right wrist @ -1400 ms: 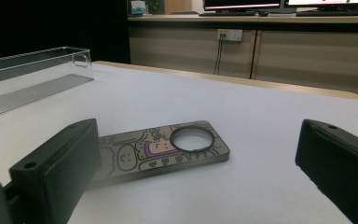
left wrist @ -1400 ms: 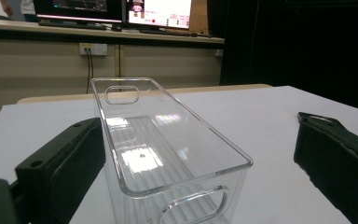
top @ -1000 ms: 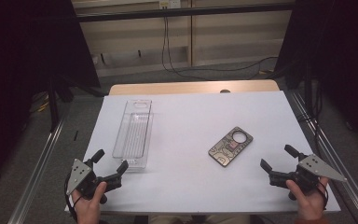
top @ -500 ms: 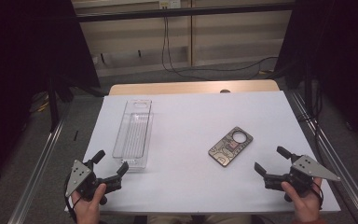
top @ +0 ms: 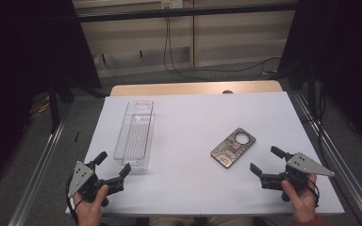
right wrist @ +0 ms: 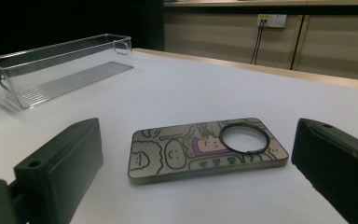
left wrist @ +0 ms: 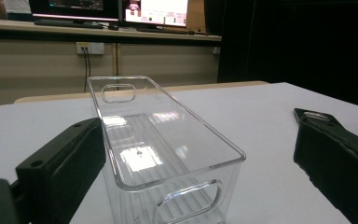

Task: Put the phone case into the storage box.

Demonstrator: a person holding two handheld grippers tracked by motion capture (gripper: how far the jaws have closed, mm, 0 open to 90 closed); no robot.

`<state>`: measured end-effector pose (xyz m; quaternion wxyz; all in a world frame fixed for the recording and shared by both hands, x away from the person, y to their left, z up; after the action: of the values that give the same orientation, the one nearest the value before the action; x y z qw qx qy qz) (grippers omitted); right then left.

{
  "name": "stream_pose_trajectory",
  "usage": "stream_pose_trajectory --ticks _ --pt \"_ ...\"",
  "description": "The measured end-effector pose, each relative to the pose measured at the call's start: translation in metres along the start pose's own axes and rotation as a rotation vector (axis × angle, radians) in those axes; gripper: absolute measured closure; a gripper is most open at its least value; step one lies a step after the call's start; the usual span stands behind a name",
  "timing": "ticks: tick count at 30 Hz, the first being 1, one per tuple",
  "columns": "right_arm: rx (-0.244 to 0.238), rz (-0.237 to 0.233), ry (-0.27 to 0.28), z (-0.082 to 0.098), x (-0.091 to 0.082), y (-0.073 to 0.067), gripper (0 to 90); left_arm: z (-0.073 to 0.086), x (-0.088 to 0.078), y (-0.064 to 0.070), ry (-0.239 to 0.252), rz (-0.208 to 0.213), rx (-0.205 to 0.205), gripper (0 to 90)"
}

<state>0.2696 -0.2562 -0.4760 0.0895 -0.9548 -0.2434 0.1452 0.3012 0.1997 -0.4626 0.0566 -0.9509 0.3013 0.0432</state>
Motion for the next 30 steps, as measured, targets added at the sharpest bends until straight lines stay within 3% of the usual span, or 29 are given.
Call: stream_pose_trajectory --ticks 5,11,12,20,28,30 --pt "-0.012 -0.006 0.003 -0.003 0.007 -0.001 1.5 -0.002 0.001 -0.001 0.014 -0.004 -0.005 2.4" --pt "-0.017 -0.038 0.020 -0.006 0.014 -0.005 0.9 0.001 0.003 0.000 -0.005 -0.002 -0.002 2.5" --pt "-0.039 -0.049 0.009 -0.007 0.017 -0.006 0.7 0.001 0.003 0.001 -0.004 0.008 0.001 2.4" --pt "-0.080 -0.085 0.018 -0.012 0.030 -0.014 0.0 0.000 0.003 0.001 -0.006 0.009 0.001 2.4" --pt "-0.064 -0.079 0.007 -0.014 0.043 -0.015 0.0 0.001 0.002 0.001 -0.004 0.014 0.006 2.4" --pt "-0.085 -0.074 -0.004 -0.011 0.047 -0.017 0.0 0.001 0.003 0.003 -0.005 0.023 0.008 2.5"
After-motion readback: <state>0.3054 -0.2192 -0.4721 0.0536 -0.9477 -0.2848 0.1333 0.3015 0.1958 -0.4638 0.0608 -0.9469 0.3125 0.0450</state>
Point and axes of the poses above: each handheld gripper's, and its own axes: x roughly forward along the jaws, z roughly out of its underside, y roughly to its right, the point moved 8 cm from there along x, roughly forward along the jaws, and after that the axes turned 10 degrees about x, right-handed, at the moved point
